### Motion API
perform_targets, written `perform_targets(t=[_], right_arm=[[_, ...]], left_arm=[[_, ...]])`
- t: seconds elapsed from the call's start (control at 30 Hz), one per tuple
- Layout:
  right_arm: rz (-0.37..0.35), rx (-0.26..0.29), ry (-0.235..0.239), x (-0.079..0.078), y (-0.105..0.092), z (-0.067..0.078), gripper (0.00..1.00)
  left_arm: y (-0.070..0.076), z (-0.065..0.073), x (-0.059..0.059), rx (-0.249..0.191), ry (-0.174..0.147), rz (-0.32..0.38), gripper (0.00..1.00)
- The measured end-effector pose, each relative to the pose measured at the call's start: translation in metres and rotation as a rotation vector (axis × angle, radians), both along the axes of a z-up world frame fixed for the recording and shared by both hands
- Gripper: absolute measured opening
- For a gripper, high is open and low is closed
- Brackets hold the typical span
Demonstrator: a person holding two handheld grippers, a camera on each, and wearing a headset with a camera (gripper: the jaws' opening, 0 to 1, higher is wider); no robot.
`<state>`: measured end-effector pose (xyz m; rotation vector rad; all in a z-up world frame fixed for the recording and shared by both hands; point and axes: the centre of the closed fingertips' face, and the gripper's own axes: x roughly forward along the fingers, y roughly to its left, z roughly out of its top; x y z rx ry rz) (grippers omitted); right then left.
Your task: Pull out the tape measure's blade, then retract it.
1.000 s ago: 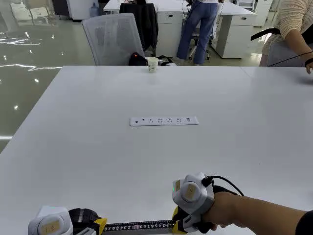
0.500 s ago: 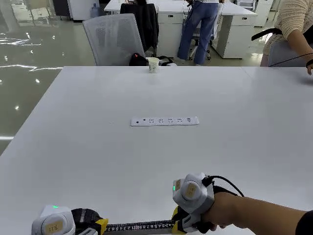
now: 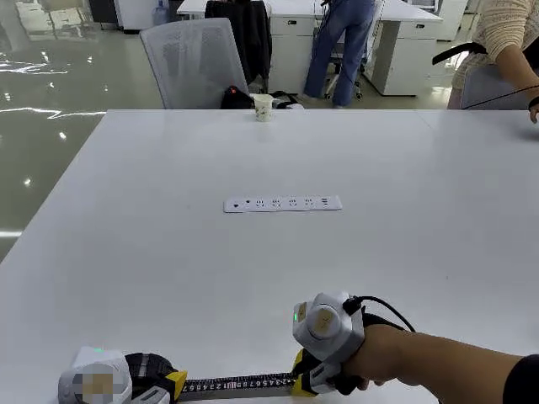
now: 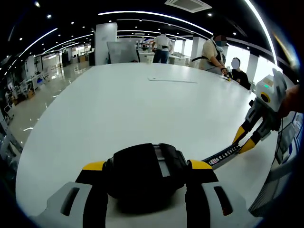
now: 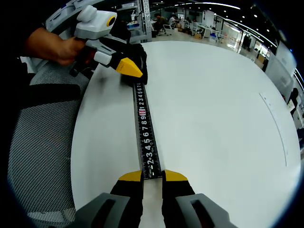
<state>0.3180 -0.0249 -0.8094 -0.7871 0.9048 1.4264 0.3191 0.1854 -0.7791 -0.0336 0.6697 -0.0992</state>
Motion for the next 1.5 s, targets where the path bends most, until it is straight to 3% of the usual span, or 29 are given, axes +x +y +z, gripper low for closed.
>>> perform_targets(t=[0.87, 1.5], right_arm=[[0.059, 0.028, -0.060, -0.001, 0.009, 0.000, 0.12], [0.047, 0.025, -0.056, -0.002, 0.013, 0.000, 0.11]], left_arm=[[0.000, 0.000, 0.000, -0.002, 0.003, -0.001, 0.61], [0.001, 0.000, 0.001, -0.004, 0.005, -0.002, 0.61]])
